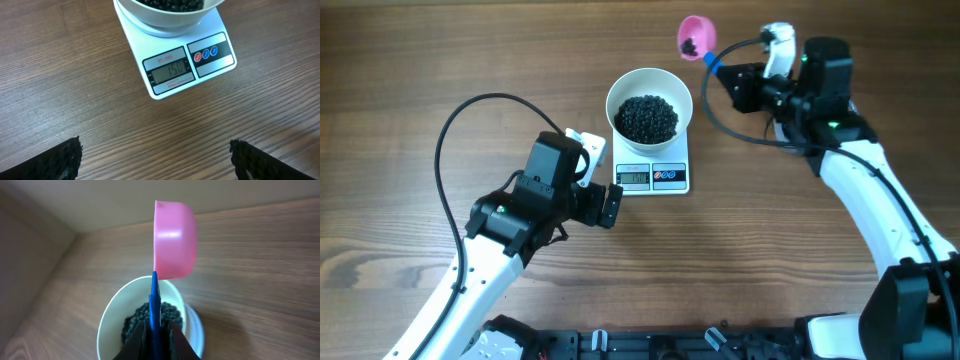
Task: Scoop item into bowl and weigh 150g on scale
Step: 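Carry the empty pink scoop rightward back to the bean tub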
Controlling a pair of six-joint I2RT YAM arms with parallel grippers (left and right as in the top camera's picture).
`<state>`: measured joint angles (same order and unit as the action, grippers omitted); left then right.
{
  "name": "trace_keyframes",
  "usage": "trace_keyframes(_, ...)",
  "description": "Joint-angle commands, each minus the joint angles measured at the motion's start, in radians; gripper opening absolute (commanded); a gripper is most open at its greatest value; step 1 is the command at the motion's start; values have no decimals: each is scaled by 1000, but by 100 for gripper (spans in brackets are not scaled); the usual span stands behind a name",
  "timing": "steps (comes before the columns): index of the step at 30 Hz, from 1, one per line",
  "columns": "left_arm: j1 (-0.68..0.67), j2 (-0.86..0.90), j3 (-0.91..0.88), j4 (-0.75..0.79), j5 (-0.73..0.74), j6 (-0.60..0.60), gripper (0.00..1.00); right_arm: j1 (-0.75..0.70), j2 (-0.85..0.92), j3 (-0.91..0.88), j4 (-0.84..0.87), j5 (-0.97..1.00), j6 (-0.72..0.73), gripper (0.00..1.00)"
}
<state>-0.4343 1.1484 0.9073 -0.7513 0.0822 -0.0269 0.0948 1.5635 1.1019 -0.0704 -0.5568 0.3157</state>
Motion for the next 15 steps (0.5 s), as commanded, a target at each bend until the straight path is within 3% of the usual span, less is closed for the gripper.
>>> trace_keyframes(1,5,4,-5,3,-5,12,100,-63,-50,3,-11,-18,29,4)
trace_keyframes(15,5,4,-5,3,-5,13,100,-317,-190,3,-338,-18,-28,4)
